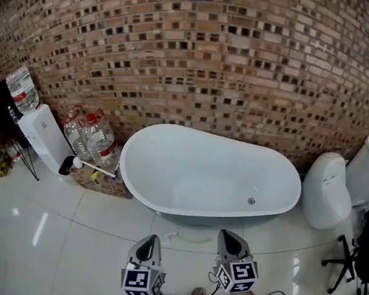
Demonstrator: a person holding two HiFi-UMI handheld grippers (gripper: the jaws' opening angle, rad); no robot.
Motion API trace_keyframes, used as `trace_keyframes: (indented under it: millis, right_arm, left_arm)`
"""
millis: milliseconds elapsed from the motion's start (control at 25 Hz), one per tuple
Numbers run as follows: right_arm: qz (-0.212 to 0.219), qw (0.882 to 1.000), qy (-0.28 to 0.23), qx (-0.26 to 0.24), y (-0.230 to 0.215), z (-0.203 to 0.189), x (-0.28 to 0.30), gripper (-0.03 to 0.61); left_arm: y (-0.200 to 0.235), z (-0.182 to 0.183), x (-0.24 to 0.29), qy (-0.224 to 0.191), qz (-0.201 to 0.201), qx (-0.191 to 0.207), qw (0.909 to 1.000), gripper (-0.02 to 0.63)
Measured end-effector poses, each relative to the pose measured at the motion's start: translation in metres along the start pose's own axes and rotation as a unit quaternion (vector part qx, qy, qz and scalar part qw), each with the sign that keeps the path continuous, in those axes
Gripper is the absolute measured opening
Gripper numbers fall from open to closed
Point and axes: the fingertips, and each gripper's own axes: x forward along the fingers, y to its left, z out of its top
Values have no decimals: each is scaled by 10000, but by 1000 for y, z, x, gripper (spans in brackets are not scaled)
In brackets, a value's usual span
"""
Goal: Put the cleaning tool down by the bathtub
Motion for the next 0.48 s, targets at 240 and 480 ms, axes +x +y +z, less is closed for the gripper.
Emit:
trace_keyframes:
  millis: [240, 480]
  right_arm:
    - [-147, 9983, -510, 221, -24, 47, -43, 12]
    - [-207, 9969, -730, 224, -28, 69, -71, 11]
  left_arm:
    - [-45, 32, -25, -226, 8, 310, 9993, 0]
    - [-58, 50, -39, -502, 48, 472, 9976, 0]
